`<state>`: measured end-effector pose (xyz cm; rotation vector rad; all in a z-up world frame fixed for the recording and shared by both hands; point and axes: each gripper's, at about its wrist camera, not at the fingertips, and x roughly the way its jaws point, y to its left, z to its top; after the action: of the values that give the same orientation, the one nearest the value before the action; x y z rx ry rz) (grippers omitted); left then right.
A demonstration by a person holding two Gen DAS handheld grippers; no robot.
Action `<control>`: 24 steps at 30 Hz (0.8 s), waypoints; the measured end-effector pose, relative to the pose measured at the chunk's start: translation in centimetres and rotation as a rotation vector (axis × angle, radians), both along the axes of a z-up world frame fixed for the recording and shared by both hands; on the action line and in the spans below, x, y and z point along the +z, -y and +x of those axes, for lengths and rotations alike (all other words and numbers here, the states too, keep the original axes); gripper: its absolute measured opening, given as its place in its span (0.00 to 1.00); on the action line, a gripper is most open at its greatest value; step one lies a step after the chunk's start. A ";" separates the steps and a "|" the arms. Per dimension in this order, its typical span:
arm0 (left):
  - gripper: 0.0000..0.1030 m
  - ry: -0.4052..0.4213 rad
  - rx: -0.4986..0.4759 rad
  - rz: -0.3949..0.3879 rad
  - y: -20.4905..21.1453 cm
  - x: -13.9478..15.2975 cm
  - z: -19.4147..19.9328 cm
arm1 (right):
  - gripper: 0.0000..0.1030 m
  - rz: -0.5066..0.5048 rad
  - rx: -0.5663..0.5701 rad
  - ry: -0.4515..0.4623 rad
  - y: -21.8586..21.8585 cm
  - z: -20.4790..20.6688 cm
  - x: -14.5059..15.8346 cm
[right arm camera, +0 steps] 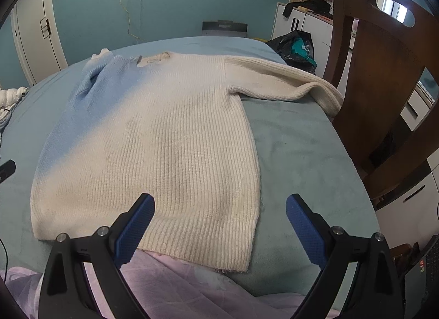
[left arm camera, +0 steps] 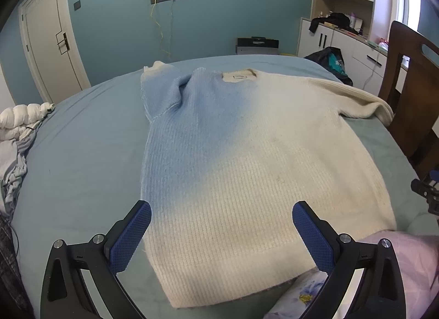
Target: Fold small clothes
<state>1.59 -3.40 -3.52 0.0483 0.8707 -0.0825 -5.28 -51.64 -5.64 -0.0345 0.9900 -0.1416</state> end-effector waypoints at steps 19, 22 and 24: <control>1.00 -0.003 0.049 -0.013 -1.2 -0.2 0.2 | 0.92 0.032 -0.017 -0.006 0.3 0.0 0.1; 1.00 -0.003 0.056 -0.013 -1.4 -0.2 0.2 | 0.92 0.039 -0.017 -0.004 0.3 0.1 0.3; 1.00 -0.004 0.060 -0.014 -1.5 -0.2 0.4 | 0.92 0.054 -0.014 -0.001 0.5 0.2 0.7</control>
<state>2.04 -1.94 -3.69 0.0086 0.8748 -0.0331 -5.09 -52.17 -4.96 0.0222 0.9950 -0.1276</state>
